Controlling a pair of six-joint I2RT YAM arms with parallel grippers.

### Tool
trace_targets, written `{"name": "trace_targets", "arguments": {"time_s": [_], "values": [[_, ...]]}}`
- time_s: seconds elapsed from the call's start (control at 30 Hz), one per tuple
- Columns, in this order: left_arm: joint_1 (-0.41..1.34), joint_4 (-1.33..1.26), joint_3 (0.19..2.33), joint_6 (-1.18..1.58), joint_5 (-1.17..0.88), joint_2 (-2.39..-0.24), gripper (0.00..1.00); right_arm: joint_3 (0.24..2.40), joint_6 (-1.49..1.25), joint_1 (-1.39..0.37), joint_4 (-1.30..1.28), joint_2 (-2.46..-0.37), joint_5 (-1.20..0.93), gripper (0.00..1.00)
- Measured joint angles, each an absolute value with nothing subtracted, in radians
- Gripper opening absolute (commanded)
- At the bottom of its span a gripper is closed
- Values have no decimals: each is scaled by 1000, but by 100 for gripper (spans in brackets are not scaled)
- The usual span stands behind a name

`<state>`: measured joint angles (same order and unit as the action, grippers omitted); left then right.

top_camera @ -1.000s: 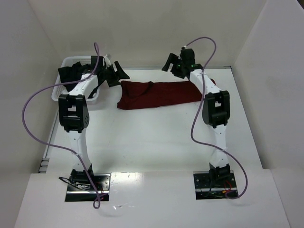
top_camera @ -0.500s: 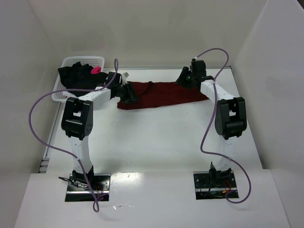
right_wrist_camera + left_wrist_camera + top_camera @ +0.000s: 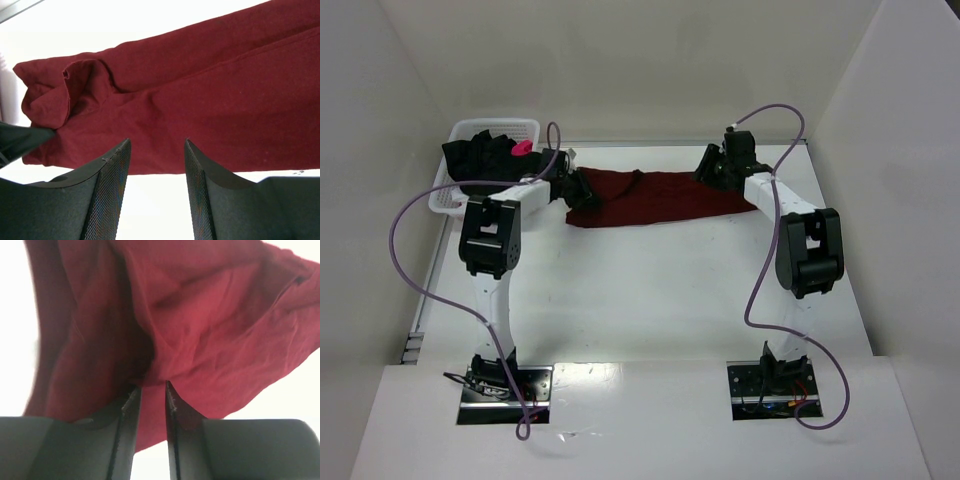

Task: Fold and stack the t-shirts
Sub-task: Fold the other side of the tshirt into a rectangle

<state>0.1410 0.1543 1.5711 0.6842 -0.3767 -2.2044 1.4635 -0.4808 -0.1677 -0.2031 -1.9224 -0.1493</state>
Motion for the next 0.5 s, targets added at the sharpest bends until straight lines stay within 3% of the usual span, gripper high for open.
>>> {"name": "trace_targets", "arguments": {"time_s": [0.17,0.5], "values": [[129,157,1640,685,-372,-2240,47,1464,-480,-168,-194,-1922,-146,54],[115,175,1799,685,-373,-2330,55,1464,-480,-168,-181,-1944,-144,54]]}}
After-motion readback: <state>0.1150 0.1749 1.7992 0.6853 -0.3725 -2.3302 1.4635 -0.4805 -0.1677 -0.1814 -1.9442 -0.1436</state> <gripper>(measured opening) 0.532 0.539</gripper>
